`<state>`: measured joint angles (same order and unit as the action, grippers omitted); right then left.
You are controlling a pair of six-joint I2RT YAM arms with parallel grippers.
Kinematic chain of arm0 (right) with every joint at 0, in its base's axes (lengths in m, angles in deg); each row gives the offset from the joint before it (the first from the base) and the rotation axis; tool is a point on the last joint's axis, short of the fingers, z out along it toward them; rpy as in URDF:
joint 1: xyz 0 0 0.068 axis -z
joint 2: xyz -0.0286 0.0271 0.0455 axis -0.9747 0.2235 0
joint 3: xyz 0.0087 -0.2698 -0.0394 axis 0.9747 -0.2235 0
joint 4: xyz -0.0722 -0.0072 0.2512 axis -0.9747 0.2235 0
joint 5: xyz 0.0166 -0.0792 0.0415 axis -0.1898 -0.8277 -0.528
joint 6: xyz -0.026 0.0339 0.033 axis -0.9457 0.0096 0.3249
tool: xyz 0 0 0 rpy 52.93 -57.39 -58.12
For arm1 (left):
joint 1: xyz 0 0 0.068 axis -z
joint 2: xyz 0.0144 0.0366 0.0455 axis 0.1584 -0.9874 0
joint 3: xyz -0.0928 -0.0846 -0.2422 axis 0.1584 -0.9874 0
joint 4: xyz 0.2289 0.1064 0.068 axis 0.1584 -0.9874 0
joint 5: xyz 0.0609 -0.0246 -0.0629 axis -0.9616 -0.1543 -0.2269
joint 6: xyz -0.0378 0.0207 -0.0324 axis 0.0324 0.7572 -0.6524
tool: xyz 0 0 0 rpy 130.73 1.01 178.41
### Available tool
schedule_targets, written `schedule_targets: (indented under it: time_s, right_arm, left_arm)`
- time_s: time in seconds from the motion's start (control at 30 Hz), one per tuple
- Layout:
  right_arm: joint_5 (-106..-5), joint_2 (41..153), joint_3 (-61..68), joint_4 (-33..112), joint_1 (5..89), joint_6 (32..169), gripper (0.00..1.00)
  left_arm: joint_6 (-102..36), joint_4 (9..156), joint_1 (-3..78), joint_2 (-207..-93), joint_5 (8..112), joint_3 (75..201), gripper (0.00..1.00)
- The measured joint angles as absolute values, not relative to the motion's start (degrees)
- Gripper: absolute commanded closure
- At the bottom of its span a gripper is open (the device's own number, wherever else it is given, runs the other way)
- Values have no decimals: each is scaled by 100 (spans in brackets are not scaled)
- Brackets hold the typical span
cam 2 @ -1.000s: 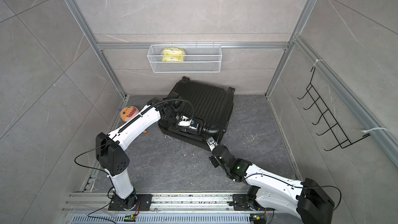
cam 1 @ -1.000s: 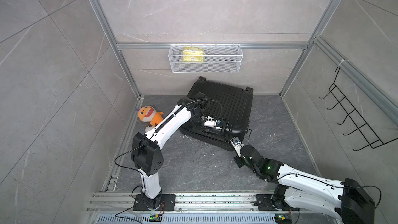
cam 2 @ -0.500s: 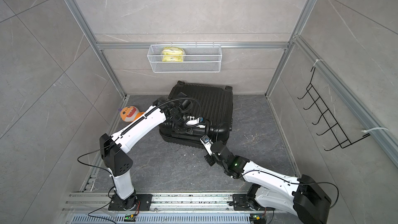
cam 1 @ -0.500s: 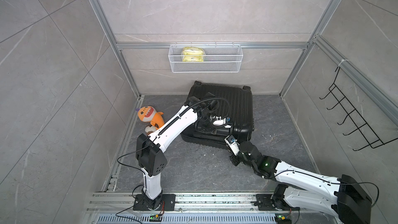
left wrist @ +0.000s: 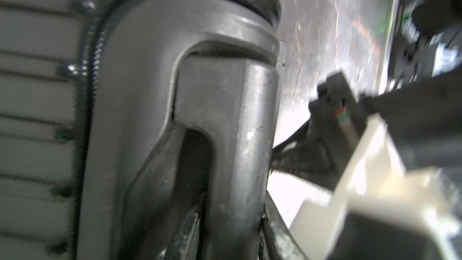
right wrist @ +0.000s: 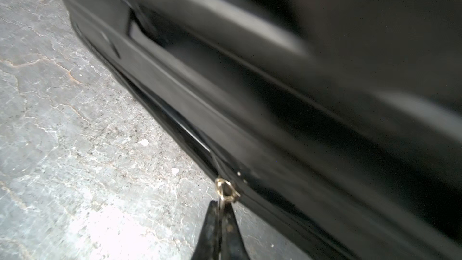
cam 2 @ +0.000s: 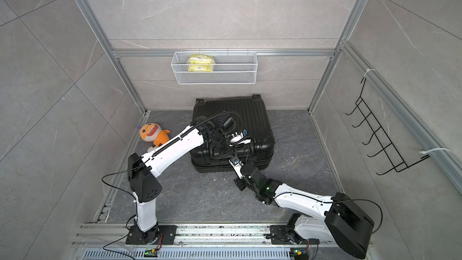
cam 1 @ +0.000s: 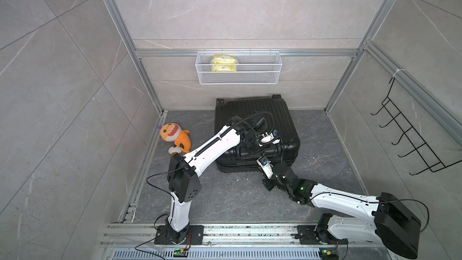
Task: Close the suitcase zippers
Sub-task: Zip the zipper on the suitcase.
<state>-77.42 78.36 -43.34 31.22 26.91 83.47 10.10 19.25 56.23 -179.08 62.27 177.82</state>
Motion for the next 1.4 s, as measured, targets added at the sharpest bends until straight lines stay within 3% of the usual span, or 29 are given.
schedule_targets:
  time_s: [0.5, 1.4]
  right_arm:
    - [-7598, 8243, -4272, 2628, 2341, 8242, 100]
    - [-8085, 8236, -4297, 2711, 2195, 8463, 100]
  left_arm:
    - [-1868, 2806, 5656, -18922, 6293, 19047, 100]
    - [-4354, 3385, 5599, -19818, 5705, 20046, 100]
